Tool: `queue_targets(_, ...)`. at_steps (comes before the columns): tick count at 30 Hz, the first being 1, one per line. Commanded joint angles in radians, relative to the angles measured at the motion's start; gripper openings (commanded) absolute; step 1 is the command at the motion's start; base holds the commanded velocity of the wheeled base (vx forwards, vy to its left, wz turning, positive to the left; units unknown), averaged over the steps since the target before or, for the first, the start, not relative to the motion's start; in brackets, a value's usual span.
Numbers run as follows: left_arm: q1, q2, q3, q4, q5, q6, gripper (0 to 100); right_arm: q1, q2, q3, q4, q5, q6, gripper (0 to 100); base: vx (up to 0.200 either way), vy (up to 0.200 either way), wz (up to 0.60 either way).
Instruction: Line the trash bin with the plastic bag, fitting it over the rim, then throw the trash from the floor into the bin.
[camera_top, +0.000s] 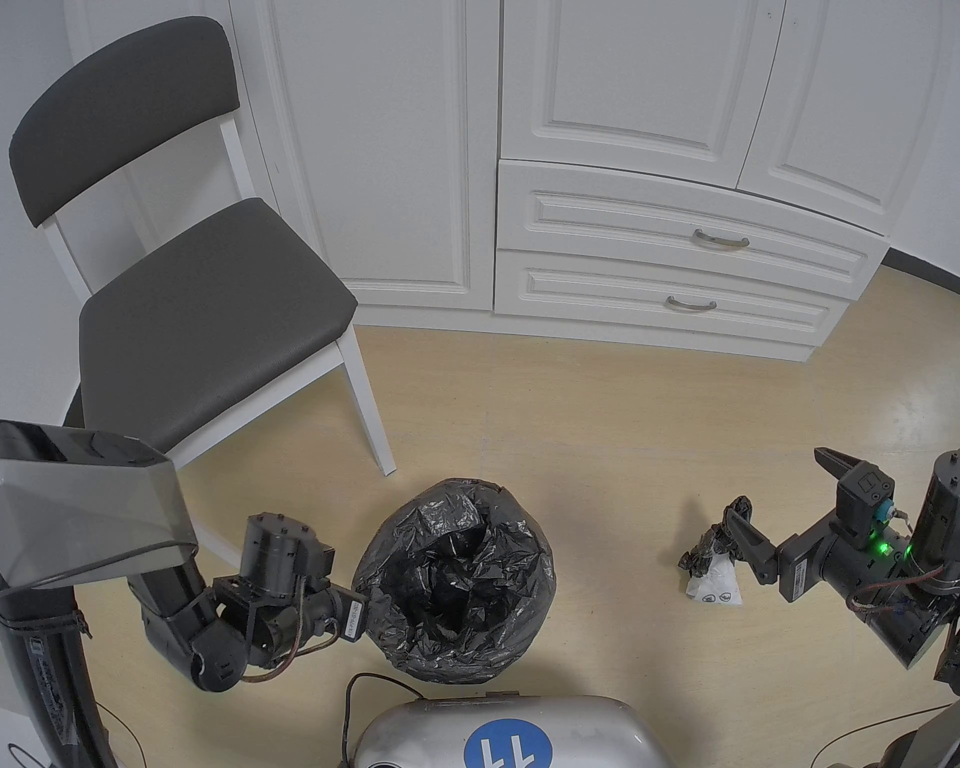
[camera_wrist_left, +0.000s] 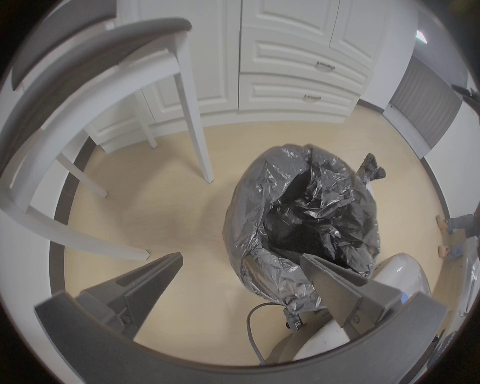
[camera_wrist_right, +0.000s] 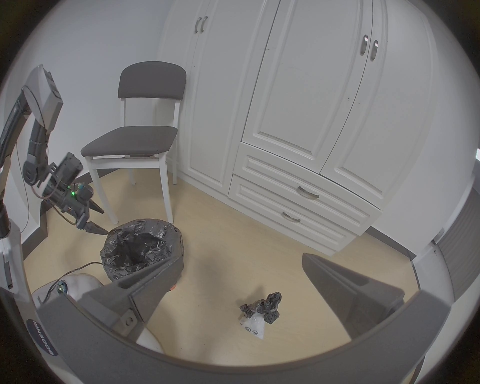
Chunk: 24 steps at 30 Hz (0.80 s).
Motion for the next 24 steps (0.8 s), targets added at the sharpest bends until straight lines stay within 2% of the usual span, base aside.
queue_targets(1,0.003,0.069,-0.216,0.187,-0.004,0.008,100,-0.006,0.008,0.007,-0.006,0.007,-0.002,100,0.0,0.0,0.0)
queue_targets(3,0.005,0.082,-0.249,0.214,-0.004,0.011,100,-0.006,0.007,0.007,-0.006,0.007,-0.002,100,0.0,0.0,0.0)
queue_targets(4,0.012,0.121,-0.331,0.274,-0.004,0.025,100,-0.006,0.002,0.007,-0.005,0.007,-0.003,100,0.0,0.0,0.0)
queue_targets(8,0.043,0.182,-0.489,0.343,-0.021,0.065,100,-0.011,-0.001,0.005,-0.006,0.012,-0.002,100,0.0,0.0,0.0)
queue_targets(10,0.046,0.19,-0.516,0.357,-0.03,0.066,100,-0.014,-0.001,0.005,-0.006,0.012,-0.002,100,0.0,0.0,0.0)
queue_targets(12,0.057,0.208,-0.611,0.458,-0.069,0.084,100,-0.026,-0.003,0.003,-0.008,0.013,-0.003,100,0.0,0.0,0.0)
queue_targets(16,0.064,0.234,-0.71,0.59,-0.101,0.095,100,-0.032,0.0,0.002,-0.008,0.018,-0.003,100,0.0,0.0,0.0)
queue_targets(20,0.077,0.253,-0.772,0.638,-0.141,0.095,100,-0.035,0.007,0.003,-0.008,0.032,-0.002,100,0.0,0.0,0.0)
queue_targets(24,0.097,0.294,-0.842,0.638,-0.141,0.092,100,-0.052,0.013,0.003,-0.008,0.032,-0.003,100,0.0,0.0,0.0)
